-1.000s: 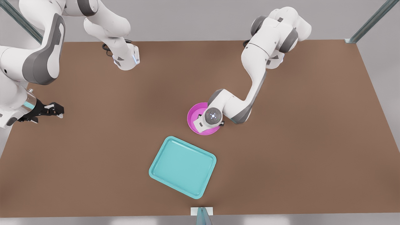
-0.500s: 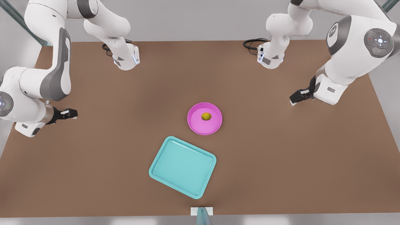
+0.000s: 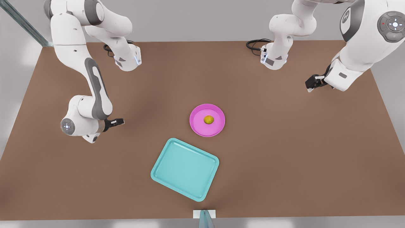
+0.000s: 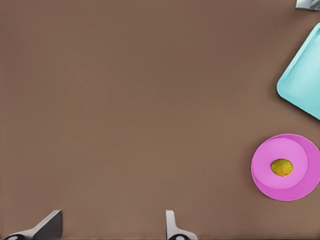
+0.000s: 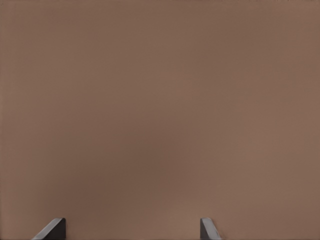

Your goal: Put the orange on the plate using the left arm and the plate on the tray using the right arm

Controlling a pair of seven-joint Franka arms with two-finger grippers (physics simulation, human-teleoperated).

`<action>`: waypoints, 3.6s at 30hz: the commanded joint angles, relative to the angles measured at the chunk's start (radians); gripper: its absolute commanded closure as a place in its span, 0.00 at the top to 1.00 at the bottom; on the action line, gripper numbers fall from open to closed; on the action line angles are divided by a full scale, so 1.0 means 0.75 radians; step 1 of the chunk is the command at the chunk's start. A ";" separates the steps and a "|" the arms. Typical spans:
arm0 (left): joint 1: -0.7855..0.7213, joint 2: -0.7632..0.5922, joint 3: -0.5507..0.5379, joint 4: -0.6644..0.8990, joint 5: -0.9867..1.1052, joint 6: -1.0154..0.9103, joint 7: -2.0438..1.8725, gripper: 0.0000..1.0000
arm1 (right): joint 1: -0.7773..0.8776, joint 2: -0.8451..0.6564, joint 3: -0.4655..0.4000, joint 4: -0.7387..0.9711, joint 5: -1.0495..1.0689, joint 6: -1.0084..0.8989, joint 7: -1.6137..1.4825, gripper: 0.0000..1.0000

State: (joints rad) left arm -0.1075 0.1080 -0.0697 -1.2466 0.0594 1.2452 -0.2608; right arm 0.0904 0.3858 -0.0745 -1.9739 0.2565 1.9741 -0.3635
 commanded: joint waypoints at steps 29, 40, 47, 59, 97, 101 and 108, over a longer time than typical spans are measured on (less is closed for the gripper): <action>0.000 0.009 0.001 0.003 0.001 -0.051 0.227 1.00 | 0.704 0.355 0.075 0.233 0.801 0.446 -0.047 1.00; -0.002 0.001 0.001 0.003 0.003 -0.059 0.227 1.00 | 0.734 0.414 0.110 0.274 0.799 0.448 -0.051 0.91; 0.000 0.005 0.005 0.003 0.001 -0.057 0.229 1.00 | 0.726 0.431 0.110 0.286 0.797 0.442 -0.061 0.53; 0.000 0.014 0.015 0.003 -0.016 -0.053 0.213 1.00 | 0.720 0.433 0.112 0.306 0.791 0.424 -0.061 0.25; -0.004 -0.003 0.009 0.003 -0.012 -0.063 0.221 1.00 | 0.248 0.596 0.107 0.848 0.846 0.293 0.397 0.21; -0.004 -0.001 0.009 0.003 -0.010 -0.063 0.225 1.00 | 0.252 0.664 0.107 0.942 0.844 0.311 0.622 0.21; -0.004 -0.001 0.011 0.003 -0.010 -0.063 0.227 1.00 | 0.246 0.696 0.099 0.955 0.840 0.317 0.677 0.21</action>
State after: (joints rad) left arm -0.1102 0.1083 -0.0610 -1.2445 0.0515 1.1986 -0.0950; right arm 0.2750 0.9085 -0.0005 -1.2586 0.8933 2.2085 -0.1330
